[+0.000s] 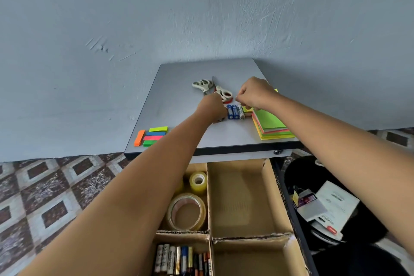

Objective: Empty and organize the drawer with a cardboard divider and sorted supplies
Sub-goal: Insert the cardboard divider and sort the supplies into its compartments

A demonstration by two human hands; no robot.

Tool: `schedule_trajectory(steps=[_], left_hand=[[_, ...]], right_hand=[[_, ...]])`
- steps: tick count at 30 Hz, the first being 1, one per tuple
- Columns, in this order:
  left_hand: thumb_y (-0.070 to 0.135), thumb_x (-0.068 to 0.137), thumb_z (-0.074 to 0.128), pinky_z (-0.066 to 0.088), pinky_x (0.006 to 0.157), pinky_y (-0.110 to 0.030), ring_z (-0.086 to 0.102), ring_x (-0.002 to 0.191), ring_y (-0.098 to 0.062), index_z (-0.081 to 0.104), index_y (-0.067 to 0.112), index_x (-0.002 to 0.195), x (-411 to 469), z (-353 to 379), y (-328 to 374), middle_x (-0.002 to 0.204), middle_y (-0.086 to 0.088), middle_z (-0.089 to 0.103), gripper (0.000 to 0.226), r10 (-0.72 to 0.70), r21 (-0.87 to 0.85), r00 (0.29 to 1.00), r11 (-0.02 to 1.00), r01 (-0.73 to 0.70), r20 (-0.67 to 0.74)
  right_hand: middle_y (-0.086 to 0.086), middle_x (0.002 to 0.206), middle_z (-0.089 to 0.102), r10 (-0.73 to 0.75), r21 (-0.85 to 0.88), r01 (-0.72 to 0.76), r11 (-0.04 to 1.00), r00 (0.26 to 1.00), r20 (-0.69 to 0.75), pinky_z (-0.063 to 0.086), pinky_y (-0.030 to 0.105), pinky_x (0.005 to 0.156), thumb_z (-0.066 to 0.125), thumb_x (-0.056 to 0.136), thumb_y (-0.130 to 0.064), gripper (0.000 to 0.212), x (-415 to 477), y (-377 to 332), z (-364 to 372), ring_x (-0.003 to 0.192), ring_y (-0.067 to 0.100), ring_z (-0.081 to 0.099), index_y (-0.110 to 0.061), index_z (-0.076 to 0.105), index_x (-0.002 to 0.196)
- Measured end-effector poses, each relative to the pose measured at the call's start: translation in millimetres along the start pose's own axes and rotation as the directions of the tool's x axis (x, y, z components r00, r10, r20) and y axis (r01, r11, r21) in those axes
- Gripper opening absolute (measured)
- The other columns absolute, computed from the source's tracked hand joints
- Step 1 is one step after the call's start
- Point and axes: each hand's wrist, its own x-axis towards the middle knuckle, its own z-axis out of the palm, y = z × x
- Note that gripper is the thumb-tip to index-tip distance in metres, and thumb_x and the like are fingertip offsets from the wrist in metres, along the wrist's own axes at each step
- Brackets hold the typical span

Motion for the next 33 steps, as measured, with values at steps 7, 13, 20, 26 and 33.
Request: schedule_trajectory(steps=[7,13,20,26,33], left_hand=[[0.009,0.088,0.055,0.042,0.054,-0.025,0.055,0.073,-0.023,0.048,0.005,0.073,5.4,-8.1,-14.8,0.063,-0.003,0.047,0.017,0.005,-0.012,0.997,1.0,-0.004,0.08],[0.004,0.085,0.061,0.048,0.054,-0.025,0.051,0.055,-0.019,0.044,0.005,0.067,6.5,-27.7,-30.8,0.066,-0.012,0.052,0.025,-0.117,-0.333,0.984,0.93,0.157,0.138],[0.009,0.086,0.063,0.048,0.048,-0.022,0.052,0.055,-0.017,0.05,0.001,0.08,8.2,-28.4,-44.5,0.069,-0.012,0.053,0.016,-0.141,-0.385,0.979,0.904,0.187,0.145],[0.01,0.085,0.065,0.047,0.051,-0.022,0.053,0.061,-0.016,0.054,0.001,0.09,9.5,-29.6,-42.7,0.074,-0.011,0.055,0.015,-0.156,-0.433,0.978,0.879,0.2,0.136],[0.007,0.083,0.066,0.043,0.055,-0.023,0.057,0.073,-0.017,0.05,0.009,0.076,10.7,-20.9,-22.3,0.082,-0.01,0.058,0.018,-0.17,-0.574,0.968,0.781,0.247,0.184]], right_hand=[[0.019,0.099,0.062,-0.047,-0.186,0.075,0.98,0.988,0.149,0.035,0.025,0.055,0.065,0.085,-0.019,0.031,6.8,-20.2,10.7,0.087,0.031,0.056,0.002,0.062,0.108],[0.014,0.115,0.06,-0.031,-0.247,0.046,0.968,0.997,0.064,0.037,0.027,0.071,0.059,0.088,-0.016,0.025,10.1,-28.1,20.0,0.106,0.03,0.058,-0.005,0.058,0.11],[0.011,0.115,0.061,0.015,-0.286,0.011,0.958,0.996,0.088,0.039,0.028,0.071,0.07,0.081,-0.025,0.037,12.3,-28.4,20.3,0.104,0.028,0.059,-0.007,0.058,0.111],[0.012,0.112,0.061,0.021,-0.292,0.032,0.956,0.984,0.176,0.04,0.027,0.07,0.076,0.075,-0.032,0.048,12.6,-29.2,24.8,0.102,0.029,0.058,-0.007,0.057,0.11],[0.005,0.056,0.035,0.129,0.101,-0.16,0.982,0.957,0.261,0.018,0.017,0.042,0.063,0.085,-0.018,0.033,18.5,-21.7,-11.1,0.046,0.015,0.025,-0.011,0.042,0.06]])
